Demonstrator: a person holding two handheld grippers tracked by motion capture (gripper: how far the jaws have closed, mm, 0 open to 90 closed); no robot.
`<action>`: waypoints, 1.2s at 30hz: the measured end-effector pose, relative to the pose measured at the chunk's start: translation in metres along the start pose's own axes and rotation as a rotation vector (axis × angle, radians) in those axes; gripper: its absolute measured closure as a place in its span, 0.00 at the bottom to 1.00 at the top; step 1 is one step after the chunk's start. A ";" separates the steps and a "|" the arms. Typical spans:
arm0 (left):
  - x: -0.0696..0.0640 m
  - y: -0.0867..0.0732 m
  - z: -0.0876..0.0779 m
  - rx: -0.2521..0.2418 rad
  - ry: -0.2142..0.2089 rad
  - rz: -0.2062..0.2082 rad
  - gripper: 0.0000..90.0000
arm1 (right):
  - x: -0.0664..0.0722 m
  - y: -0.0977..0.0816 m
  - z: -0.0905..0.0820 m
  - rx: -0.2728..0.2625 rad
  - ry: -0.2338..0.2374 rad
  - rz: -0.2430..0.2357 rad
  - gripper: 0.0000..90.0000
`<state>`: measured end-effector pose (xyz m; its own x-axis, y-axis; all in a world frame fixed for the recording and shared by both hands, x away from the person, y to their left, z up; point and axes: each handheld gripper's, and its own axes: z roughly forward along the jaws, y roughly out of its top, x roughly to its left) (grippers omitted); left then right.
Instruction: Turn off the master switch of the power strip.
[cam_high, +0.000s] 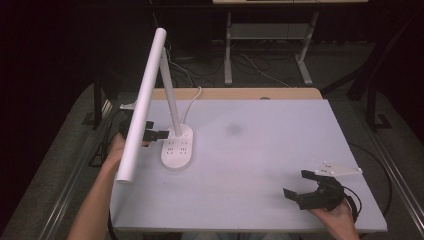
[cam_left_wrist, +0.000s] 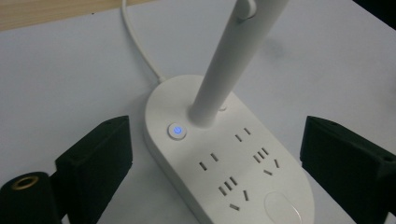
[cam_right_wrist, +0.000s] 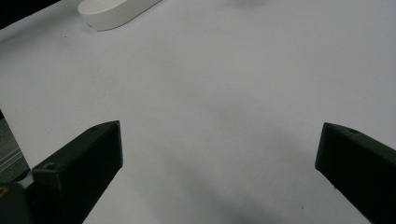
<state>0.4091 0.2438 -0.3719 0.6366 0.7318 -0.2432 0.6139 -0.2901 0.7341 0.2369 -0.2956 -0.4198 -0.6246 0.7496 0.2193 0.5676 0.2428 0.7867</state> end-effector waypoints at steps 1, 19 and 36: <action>0.001 0.000 0.001 -0.006 0.009 -0.007 0.12 | 0.000 0.000 0.000 0.000 0.000 0.001 0.00; 0.015 -0.001 0.011 -0.029 0.004 -0.024 0.49 | -0.001 0.000 -0.001 0.003 0.000 -0.003 0.00; 0.014 0.000 0.020 -0.040 0.034 -0.040 1.00 | -0.001 0.000 -0.001 0.002 -0.004 -0.006 0.00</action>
<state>0.4270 0.2419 -0.3878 0.5953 0.7631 -0.2514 0.6191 -0.2362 0.7489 0.2368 -0.2976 -0.4196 -0.6259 0.7506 0.2119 0.5648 0.2489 0.7868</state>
